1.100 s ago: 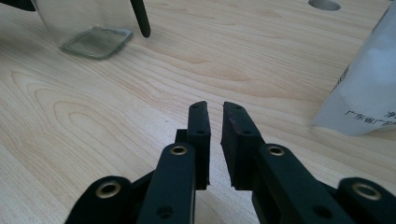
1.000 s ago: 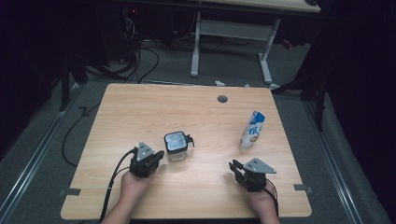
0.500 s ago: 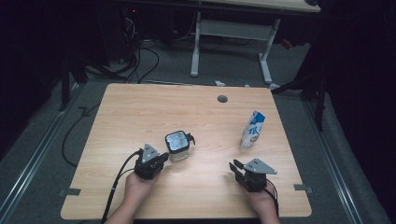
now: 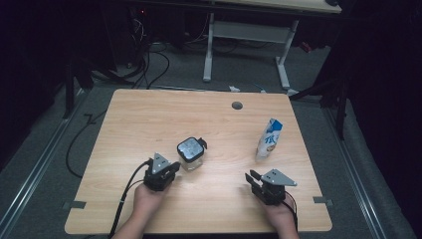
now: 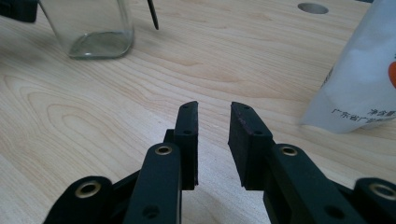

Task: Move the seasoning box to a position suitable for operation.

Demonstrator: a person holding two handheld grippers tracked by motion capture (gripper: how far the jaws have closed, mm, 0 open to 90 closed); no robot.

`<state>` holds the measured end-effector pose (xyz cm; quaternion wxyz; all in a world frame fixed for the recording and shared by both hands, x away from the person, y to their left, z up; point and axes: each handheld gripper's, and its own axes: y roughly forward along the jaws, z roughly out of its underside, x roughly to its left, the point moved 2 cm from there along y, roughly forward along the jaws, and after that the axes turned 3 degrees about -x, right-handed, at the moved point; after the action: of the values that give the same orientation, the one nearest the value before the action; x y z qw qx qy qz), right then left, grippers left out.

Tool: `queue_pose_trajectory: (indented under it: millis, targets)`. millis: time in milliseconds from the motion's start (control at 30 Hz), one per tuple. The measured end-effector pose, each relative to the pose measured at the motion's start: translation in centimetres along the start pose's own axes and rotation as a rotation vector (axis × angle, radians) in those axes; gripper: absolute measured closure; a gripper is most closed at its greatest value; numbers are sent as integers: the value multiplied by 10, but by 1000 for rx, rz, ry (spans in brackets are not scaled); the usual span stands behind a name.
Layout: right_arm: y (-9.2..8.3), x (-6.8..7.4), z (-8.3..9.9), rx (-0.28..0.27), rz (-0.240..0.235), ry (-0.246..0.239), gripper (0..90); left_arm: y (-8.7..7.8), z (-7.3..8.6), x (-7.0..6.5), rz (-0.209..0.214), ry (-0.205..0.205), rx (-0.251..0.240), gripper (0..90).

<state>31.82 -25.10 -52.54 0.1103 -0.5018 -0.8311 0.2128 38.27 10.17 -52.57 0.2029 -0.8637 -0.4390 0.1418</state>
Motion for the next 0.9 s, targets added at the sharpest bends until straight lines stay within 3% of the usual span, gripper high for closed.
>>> queue_pose_trajectory:
  millis: [133, 333, 533, 900]
  targets:
    - [2, -1, 0, 9, 15, 13, 743, 7, -12, 20, -40, -4, -11, 897]
    - [1, 1, -1, 14, 4, 15, 846, 26, -26, 30, -37, -4, -8, 900]
    - [0, 0, 1, 20, 18, 13, 883, 36, -32, 25, -10, 5, -20, 900]
    - [0, -1, 3, 21, 22, 13, 853, 24, -26, 13, 15, 26, -29, 900]
